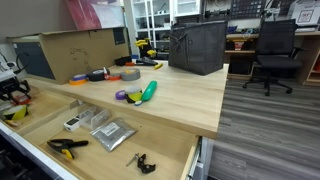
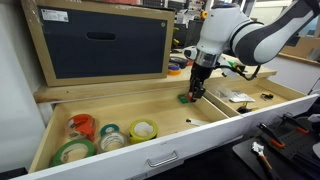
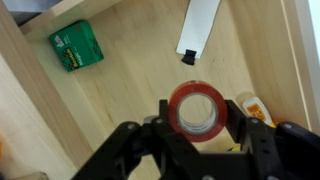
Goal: Put the small red masking tape on the left side of the open drawer.
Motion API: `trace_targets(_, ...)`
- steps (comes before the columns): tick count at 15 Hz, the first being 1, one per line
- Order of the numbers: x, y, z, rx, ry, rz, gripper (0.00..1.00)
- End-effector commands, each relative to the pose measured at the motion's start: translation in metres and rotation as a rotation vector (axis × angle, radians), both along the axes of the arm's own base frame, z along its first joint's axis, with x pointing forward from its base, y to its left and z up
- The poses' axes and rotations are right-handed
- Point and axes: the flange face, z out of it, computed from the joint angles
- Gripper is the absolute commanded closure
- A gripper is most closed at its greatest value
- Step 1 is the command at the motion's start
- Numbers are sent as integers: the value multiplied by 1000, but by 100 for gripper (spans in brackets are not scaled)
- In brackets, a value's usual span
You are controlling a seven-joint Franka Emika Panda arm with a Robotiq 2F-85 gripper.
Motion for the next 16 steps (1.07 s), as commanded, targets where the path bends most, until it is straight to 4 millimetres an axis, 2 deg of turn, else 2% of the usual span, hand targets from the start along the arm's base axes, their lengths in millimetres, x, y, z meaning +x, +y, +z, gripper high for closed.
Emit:
trace_targets(1,0,0,1,1,1,0,44)
trace_targets(4,0,0,1,2,0,0,44)
trace_targets(5,0,0,1,2,0,0,69)
trace_targets(10,4,32,-44,81,81,-8,69)
trace_targets(16,19,72,-97,125,168,-16,69)
